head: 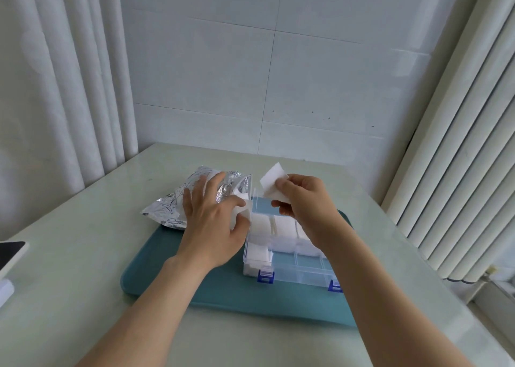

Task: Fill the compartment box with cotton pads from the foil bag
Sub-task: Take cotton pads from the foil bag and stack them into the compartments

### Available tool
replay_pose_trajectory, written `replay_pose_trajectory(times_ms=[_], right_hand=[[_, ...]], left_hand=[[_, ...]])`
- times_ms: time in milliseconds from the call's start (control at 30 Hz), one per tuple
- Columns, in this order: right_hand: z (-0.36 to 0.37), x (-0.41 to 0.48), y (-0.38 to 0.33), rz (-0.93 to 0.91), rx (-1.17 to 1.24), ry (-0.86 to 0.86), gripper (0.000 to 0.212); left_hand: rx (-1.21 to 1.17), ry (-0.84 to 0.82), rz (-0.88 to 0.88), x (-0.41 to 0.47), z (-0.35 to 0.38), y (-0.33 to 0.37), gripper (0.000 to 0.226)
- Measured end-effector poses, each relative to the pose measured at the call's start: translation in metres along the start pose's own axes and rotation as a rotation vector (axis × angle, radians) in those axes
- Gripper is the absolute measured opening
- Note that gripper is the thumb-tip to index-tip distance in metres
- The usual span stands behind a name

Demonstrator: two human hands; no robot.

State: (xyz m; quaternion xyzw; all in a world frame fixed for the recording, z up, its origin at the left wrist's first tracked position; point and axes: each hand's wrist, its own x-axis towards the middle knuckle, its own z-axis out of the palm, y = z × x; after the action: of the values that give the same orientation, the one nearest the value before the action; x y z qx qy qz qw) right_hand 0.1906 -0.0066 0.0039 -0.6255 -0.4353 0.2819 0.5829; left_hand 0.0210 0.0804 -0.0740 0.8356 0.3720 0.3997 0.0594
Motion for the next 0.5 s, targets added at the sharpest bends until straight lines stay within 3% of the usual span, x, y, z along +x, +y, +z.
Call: replay_pose_trajectory(times_ms=[200, 500], right_hand=[[-0.019, -0.024, 0.016, 0.005, 0.06, -0.139, 0.02], [-0.031, -0.044, 0.017, -0.142, 0.019, -0.092, 0.014]], left_hand=[[-0.244, 0.137, 0.055, -0.002, -0.004, 0.031, 0.035], [-0.839, -0.042, -0.18, -0.019, -0.014, 0.077, 0.011]])
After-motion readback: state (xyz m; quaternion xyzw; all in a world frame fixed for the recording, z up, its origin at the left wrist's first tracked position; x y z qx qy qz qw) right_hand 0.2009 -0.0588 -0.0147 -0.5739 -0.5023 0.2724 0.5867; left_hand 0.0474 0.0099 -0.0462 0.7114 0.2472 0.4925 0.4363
